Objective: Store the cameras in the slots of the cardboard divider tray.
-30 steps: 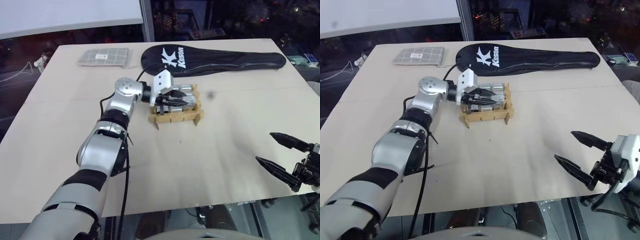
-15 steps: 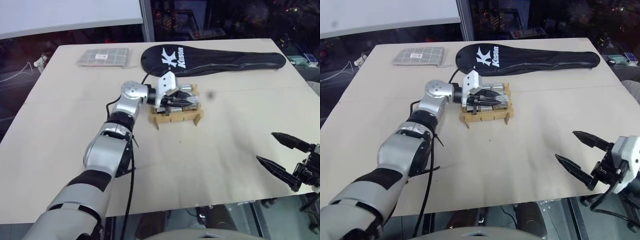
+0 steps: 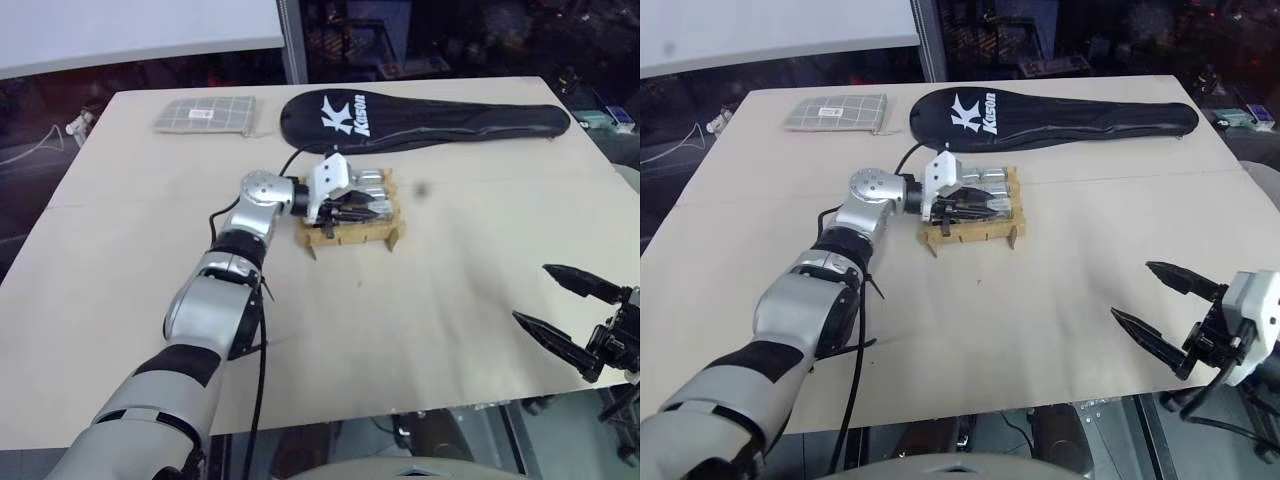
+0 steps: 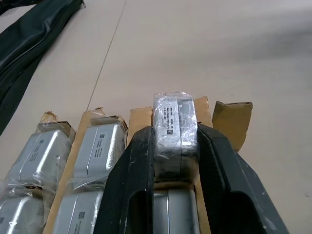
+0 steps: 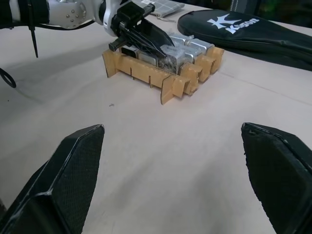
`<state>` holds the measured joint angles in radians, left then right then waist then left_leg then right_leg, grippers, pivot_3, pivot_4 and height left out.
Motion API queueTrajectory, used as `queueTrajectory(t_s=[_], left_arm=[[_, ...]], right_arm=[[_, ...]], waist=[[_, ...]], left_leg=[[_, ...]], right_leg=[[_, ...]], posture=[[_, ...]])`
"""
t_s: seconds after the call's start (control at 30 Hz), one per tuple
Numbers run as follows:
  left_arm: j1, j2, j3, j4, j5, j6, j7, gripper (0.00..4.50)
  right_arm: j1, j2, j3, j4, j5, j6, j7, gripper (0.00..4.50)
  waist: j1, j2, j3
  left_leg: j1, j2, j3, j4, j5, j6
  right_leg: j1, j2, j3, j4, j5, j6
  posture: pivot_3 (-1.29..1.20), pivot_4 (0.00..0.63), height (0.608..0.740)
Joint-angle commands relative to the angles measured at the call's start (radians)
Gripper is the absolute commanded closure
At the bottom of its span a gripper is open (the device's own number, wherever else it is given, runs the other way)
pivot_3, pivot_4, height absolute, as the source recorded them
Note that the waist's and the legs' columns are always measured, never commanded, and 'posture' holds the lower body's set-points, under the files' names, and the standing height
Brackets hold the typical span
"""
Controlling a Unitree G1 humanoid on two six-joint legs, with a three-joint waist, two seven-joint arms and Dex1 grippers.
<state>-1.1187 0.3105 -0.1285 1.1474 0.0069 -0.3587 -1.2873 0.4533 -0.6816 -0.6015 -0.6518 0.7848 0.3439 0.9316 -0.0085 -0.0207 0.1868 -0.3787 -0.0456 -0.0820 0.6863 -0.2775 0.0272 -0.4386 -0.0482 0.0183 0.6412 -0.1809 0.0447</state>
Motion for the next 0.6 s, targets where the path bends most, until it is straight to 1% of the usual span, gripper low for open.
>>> queueTrajectory(t_s=[0.03, 0.17, 0.4, 0.43, 0.5, 0.53, 0.6], left_arm=[[0.0, 0.004, -0.001, -0.017, 0.01, -0.026, -0.002, 3.81], [0.007, 0.009, -0.01, -0.013, 0.03, -0.045, -0.005, 3.81], [0.003, 0.01, -0.013, -0.016, 0.04, -0.01, -0.022, 3.81], [0.002, 0.009, -0.009, -0.02, 0.035, -0.002, -0.03, 2.79], [0.001, 0.008, -0.009, -0.024, 0.035, -0.003, -0.037, 2.06], [0.001, 0.009, -0.009, -0.026, 0.036, -0.003, -0.04, 1.52], [0.001, 0.011, -0.006, -0.029, 0.035, -0.003, -0.039, 0.63]], right_arm=[[0.003, -0.007, -0.027, -0.012, 0.011, -0.01, 0.001, 0.05], [0.003, -0.007, -0.027, -0.009, 0.012, -0.01, 0.002, 0.05], [-0.007, -0.016, -0.03, 0.005, 0.012, -0.011, 0.012, 0.05], [-0.011, -0.018, -0.029, 0.009, 0.012, -0.011, 0.012, 0.0], [-0.017, -0.022, -0.028, 0.015, 0.011, -0.012, 0.016, 0.0], [-0.018, -0.024, -0.027, 0.017, 0.01, -0.013, 0.018, 0.0], [-0.02, -0.025, -0.026, 0.021, 0.01, -0.014, 0.021, 0.0]], waist=[[0.0, 0.0, 0.0], [-0.001, 0.0, 0.0], [-0.002, 0.0, 0.0], [-0.003, 0.0, 0.0], [-0.002, 0.0, 0.0], [-0.002, 0.0, 0.0], [-0.001, 0.0, 0.0]], left_leg=[[0.0, 0.0, 0.0, 0.0, 0.0, 0.0], [0.0, 0.0, 0.0, 0.0, 0.0, 0.0], [0.0, 0.0, 0.0, 0.0, 0.0, 0.0], [0.0, 0.0, 0.0, 0.0, 0.0, 0.0], [0.0, 0.0, 0.0, 0.0, 0.0, 0.0], [0.0, 0.0, 0.0, 0.0, 0.0, 0.0], [0.0, 0.0, 0.0, 0.0, 0.0, 0.0]], right_leg=[[0.0, 0.0, 0.0, 0.0, 0.0, 0.0], [0.0, 0.0, 0.0, 0.0, 0.0, 0.0], [0.0, 0.0, 0.0, 0.0, 0.0, 0.0], [0.0, 0.0, 0.0, 0.0, 0.0, 0.0], [0.0, 0.0, 0.0, 0.0, 0.0, 0.0], [0.0, 0.0, 0.0, 0.0, 0.0, 0.0], [0.0, 0.0, 0.0, 0.0, 0.0, 0.0]], posture=[[0.0, 0.15, 0.74], [0.0, 0.15, 0.74], [0.0, 0.15, 0.74], [0.0, 0.15, 0.74], [0.0, 0.15, 0.74], [0.0, 0.15, 0.74], [0.0, 0.15, 0.74]])
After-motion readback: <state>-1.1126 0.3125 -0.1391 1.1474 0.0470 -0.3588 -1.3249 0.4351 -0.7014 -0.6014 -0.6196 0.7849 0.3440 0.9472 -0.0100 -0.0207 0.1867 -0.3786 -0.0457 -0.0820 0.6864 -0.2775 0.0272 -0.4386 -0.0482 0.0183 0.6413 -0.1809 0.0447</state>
